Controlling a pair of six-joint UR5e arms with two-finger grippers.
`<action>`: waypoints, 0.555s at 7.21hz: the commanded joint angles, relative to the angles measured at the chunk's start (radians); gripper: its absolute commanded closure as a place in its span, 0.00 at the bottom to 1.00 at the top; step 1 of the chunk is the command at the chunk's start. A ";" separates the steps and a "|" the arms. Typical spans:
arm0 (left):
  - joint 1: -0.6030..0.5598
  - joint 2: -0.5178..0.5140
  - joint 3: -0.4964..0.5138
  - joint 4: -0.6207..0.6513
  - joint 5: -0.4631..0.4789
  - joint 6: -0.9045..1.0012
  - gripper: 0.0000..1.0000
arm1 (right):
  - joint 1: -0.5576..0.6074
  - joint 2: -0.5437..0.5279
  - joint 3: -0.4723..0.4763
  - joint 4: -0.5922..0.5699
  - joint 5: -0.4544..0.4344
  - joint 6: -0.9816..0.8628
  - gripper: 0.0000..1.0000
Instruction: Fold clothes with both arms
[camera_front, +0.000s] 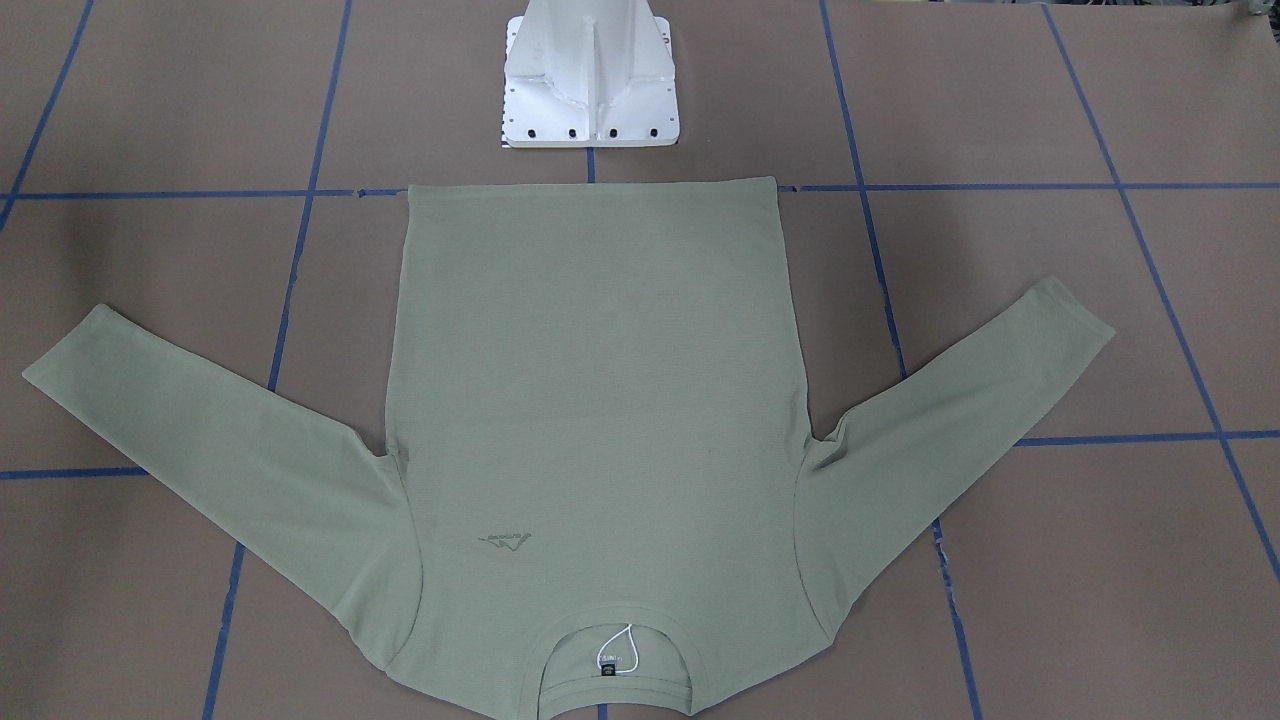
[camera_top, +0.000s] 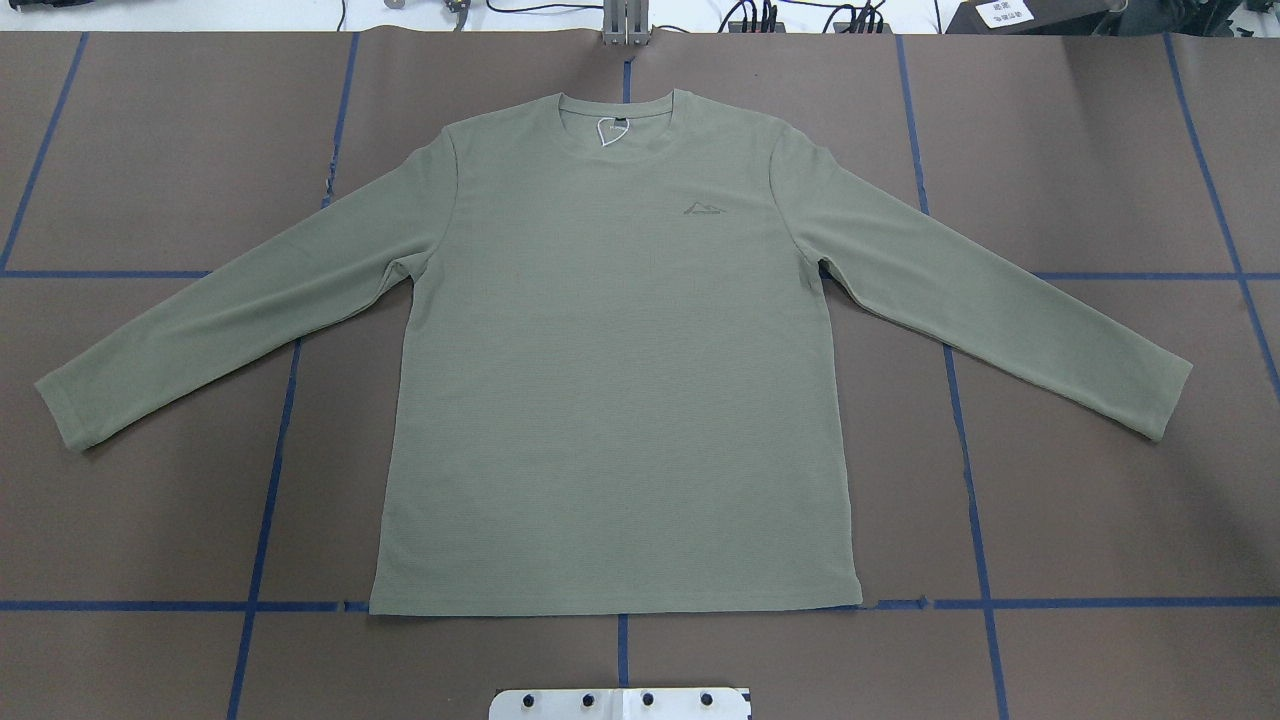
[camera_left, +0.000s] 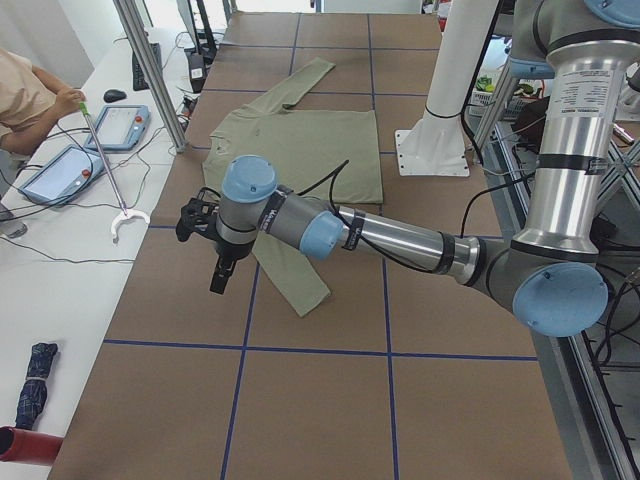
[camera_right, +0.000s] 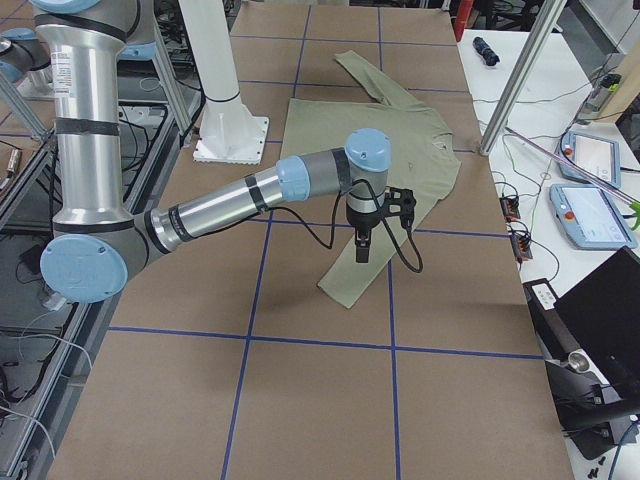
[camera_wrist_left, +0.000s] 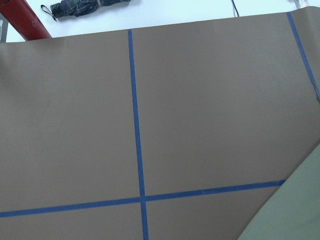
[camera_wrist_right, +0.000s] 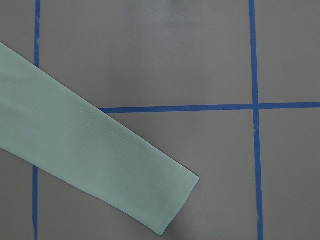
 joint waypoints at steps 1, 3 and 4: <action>-0.002 -0.004 -0.006 -0.035 -0.006 0.002 0.00 | -0.001 -0.005 -0.009 0.000 -0.002 -0.002 0.00; 0.003 0.030 0.013 -0.052 -0.008 0.003 0.00 | -0.001 0.000 -0.006 0.016 0.042 0.004 0.00; 0.001 0.030 -0.003 -0.044 -0.012 -0.001 0.00 | -0.001 0.000 -0.009 0.016 0.059 0.004 0.00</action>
